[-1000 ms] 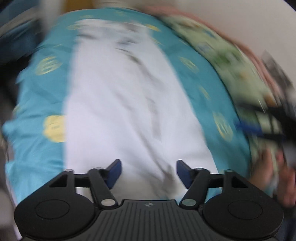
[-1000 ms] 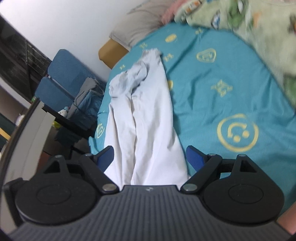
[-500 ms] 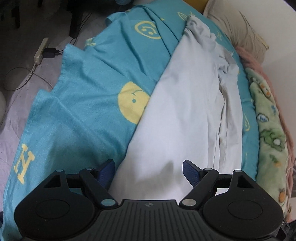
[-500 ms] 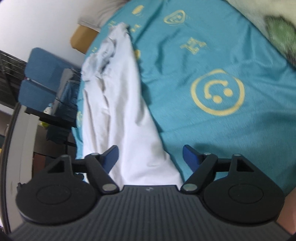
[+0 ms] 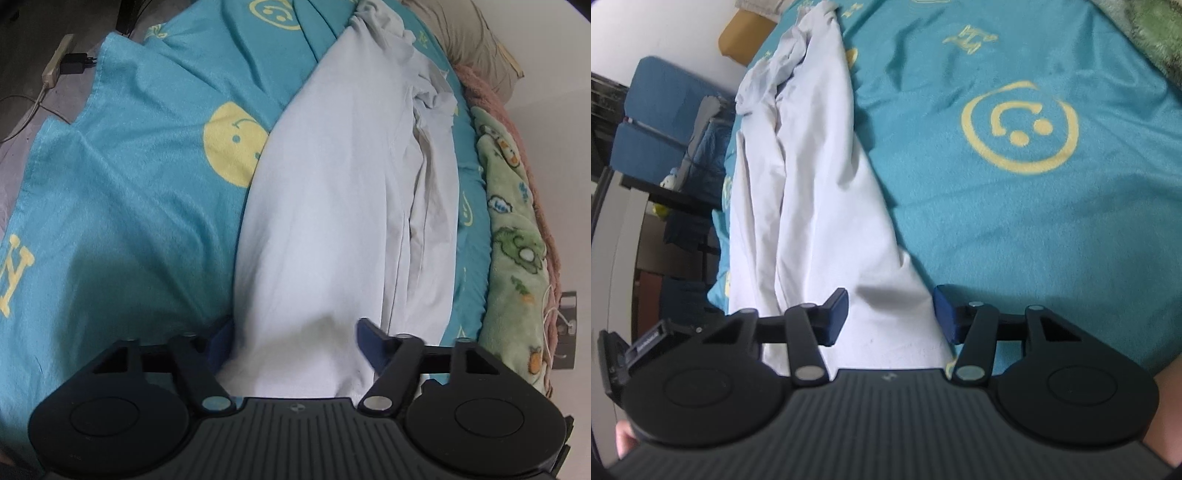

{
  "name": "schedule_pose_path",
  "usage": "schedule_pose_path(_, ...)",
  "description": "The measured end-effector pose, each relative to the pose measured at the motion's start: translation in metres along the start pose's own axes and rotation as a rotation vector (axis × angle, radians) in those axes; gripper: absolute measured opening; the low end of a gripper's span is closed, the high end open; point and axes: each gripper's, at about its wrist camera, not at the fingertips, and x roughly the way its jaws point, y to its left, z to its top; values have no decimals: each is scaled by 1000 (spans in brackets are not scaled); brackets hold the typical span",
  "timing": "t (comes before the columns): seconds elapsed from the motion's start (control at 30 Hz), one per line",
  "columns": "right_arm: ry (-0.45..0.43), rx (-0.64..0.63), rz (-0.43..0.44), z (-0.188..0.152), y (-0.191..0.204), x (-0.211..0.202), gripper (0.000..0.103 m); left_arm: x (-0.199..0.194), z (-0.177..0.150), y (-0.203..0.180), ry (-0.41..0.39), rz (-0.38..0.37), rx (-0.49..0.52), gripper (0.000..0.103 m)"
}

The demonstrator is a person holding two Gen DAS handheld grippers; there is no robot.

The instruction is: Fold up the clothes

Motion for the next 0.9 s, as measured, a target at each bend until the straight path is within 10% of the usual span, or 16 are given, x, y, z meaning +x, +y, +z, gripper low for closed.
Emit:
schedule_pose_path(0.17, 85, 13, 66, -2, -1, 5, 53, -2, -10, -12, 7, 6, 41, 32)
schedule_pose_path(0.53, 48, -63, -47, -13, 10, -2, 42, 2, -22, -22, 37, 58, 68, 44)
schedule_pose_path(0.73, 67, -204, -114, -24, 31, 8, 43, 0, -27, -27, 20, 98, 79, 16)
schedule_pose_path(0.9, 55, -152, -85, -18, 24, -2, 9, -17, -32, -32, -53, 38, 116, 8)
